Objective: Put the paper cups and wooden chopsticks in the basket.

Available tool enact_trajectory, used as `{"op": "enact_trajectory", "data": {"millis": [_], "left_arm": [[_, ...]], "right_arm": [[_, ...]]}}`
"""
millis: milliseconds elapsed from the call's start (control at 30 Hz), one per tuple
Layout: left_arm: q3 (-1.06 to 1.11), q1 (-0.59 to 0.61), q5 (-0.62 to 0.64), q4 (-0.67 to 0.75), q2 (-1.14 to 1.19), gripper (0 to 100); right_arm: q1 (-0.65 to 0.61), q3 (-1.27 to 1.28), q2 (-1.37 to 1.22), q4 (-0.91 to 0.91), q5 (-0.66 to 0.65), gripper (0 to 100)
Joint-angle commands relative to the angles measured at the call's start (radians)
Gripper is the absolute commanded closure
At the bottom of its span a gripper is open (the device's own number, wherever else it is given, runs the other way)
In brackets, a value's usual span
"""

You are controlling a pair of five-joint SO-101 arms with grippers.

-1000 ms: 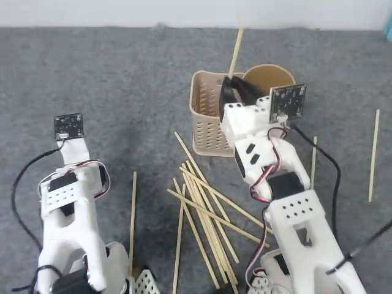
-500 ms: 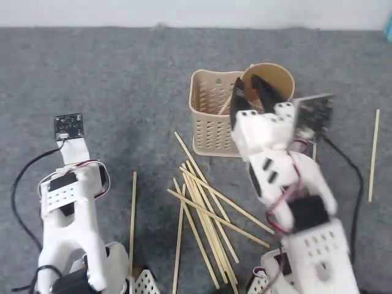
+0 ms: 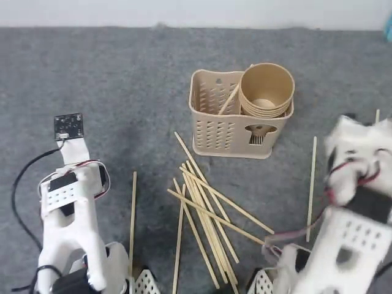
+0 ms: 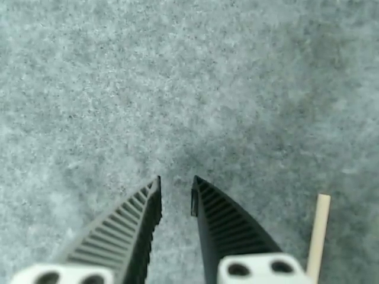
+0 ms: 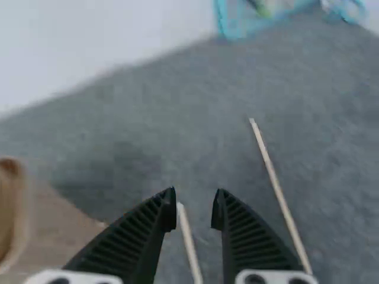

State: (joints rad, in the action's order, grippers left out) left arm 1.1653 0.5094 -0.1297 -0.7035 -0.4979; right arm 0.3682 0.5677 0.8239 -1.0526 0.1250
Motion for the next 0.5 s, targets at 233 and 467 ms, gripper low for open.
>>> {"op": "enact_trajectory", "data": {"millis": [233,467], "left_arm": [[-0.030,-0.002,-0.006,0.018,-0.003,92],[-0.030,-0.002,-0.006,0.018,-0.003,92]], "right_arm": [[0.128,-0.114,-0.662,0.383,-0.132,89.3],[0.225,-0.502,-1.079,0.252,-0.140,89.3]]}}
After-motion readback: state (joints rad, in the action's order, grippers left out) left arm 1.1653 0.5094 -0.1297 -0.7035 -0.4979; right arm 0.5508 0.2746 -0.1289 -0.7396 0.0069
